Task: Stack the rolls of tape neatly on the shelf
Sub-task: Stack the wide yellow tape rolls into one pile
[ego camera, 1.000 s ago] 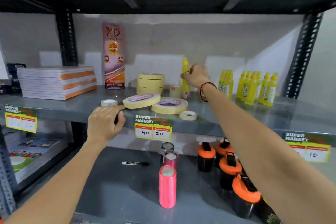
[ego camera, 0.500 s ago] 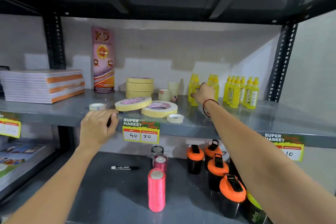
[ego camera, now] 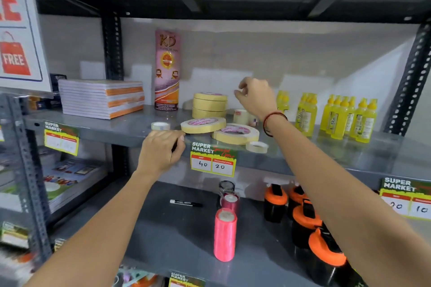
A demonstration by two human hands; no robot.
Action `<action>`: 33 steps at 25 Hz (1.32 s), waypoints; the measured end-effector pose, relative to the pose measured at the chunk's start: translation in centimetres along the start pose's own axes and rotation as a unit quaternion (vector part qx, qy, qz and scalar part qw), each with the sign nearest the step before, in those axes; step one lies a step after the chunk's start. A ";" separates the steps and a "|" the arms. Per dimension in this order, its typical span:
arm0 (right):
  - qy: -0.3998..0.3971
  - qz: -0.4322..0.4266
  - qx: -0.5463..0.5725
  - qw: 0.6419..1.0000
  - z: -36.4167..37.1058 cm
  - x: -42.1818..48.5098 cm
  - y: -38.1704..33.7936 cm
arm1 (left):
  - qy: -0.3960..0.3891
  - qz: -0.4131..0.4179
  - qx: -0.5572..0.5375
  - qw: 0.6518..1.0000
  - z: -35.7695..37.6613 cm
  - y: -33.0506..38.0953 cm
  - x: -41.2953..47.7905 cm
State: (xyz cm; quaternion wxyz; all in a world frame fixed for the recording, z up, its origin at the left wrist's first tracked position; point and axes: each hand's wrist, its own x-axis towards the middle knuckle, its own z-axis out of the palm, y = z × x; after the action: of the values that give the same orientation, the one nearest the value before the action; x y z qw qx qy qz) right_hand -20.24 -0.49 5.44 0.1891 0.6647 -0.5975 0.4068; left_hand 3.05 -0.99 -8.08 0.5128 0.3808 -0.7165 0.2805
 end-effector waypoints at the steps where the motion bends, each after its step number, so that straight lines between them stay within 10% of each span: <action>1: -0.097 -0.033 0.019 0.995 0.5 0.1 -1.9 | -0.002 0.003 -0.001 1.000 -0.2 0.2 0.1; 6: -0.411 -0.133 -0.106 0.895 3.9 -1.1 -8.2 | -0.051 0.032 0.017 0.998 -1.0 0.1 0.4; 16: -0.193 -0.081 -0.013 0.978 5.6 7.4 -7.0 | -0.093 0.039 -0.022 0.995 -1.1 -1.0 1.4; 33: -0.327 0.022 -0.111 0.938 11.8 12.8 -4.4 | -0.008 0.062 -0.007 0.998 0.1 -1.5 0.9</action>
State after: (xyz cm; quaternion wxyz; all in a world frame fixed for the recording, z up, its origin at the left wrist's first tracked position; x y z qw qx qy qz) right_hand -12.94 -16.48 9.27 0.0470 0.7225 -0.6821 0.1026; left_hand 4.12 -2.17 -7.26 0.4912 0.3341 -0.7449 0.3037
